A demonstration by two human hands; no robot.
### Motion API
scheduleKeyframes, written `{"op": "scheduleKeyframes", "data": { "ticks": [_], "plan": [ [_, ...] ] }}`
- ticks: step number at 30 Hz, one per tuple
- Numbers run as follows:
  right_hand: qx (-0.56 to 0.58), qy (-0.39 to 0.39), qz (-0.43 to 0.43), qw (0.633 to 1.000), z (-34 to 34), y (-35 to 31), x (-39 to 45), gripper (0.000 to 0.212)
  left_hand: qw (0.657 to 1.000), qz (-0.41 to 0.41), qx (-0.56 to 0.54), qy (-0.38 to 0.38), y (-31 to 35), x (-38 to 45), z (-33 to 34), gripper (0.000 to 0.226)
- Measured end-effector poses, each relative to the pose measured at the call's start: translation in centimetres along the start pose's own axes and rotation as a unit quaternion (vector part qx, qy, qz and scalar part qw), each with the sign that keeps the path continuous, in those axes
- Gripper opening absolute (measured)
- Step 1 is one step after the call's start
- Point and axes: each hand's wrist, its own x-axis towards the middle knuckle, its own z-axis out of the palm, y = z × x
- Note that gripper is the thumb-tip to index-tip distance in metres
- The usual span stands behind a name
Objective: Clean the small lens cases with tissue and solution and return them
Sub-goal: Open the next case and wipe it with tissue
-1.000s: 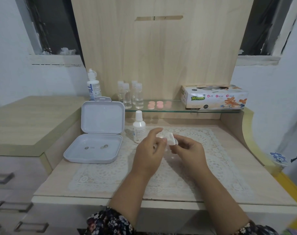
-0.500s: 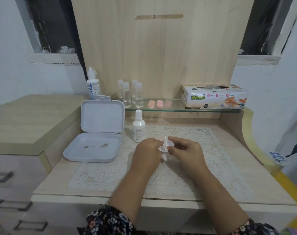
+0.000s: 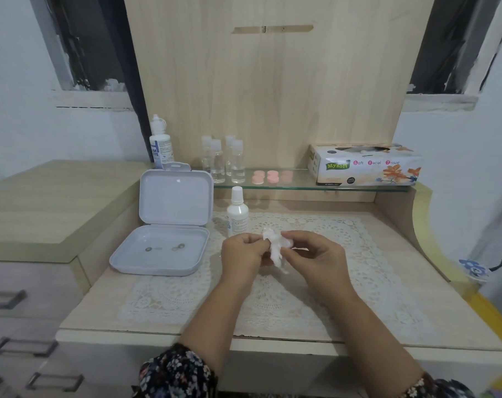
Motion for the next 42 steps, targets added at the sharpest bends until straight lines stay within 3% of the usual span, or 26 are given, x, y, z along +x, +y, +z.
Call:
{"op": "scheduleKeyframes", "data": {
  "ticks": [9,13,17,19,21,23,26,32,37,42],
  "plan": [
    [-0.029,-0.013,-0.04,0.999,0.4,0.3,0.0,0.03,0.966,-0.136,-0.211,-0.059,0.2,1.2,-0.7,0.007],
    [0.036,0.022,0.021,0.999,0.2,0.1,0.4,0.034,0.992,-0.075,-0.087,-0.049,-0.4,1.2,-0.4,0.004],
    [0.047,0.031,0.039,0.998,0.0,0.1,0.7,0.035,0.991,0.085,0.098,-0.015,-1.2,1.0,-0.1,0.006],
    [0.038,0.027,0.042,0.998,-0.1,0.4,0.8,0.034,0.945,0.227,0.232,-0.02,-1.8,0.9,-0.1,0.009],
    [0.038,0.03,0.05,0.998,-0.2,0.7,0.9,0.03,0.871,0.353,0.338,-0.047,-2.3,0.8,0.0,0.011],
    [0.037,0.028,0.064,0.997,-0.3,1.0,1.0,0.026,0.817,0.416,0.393,-0.066,-2.4,0.9,0.0,0.013],
    [0.028,0.015,0.081,0.996,-0.4,1.2,1.1,0.022,0.787,0.442,0.425,-0.059,-2.5,1.0,0.1,0.012],
    [0.023,0.001,0.069,0.997,-0.4,1.0,0.9,0.023,0.827,0.368,0.426,-0.007,-2.3,0.6,0.3,0.014],
    [0.04,-0.007,0.051,0.998,-0.3,0.7,0.9,0.029,0.931,0.214,0.294,0.02,-1.7,0.3,0.3,0.011],
    [0.035,-0.023,0.027,0.999,-0.2,0.9,1.0,0.03,0.981,0.104,0.161,0.022,-0.8,0.6,0.1,0.022]
  ]
}}
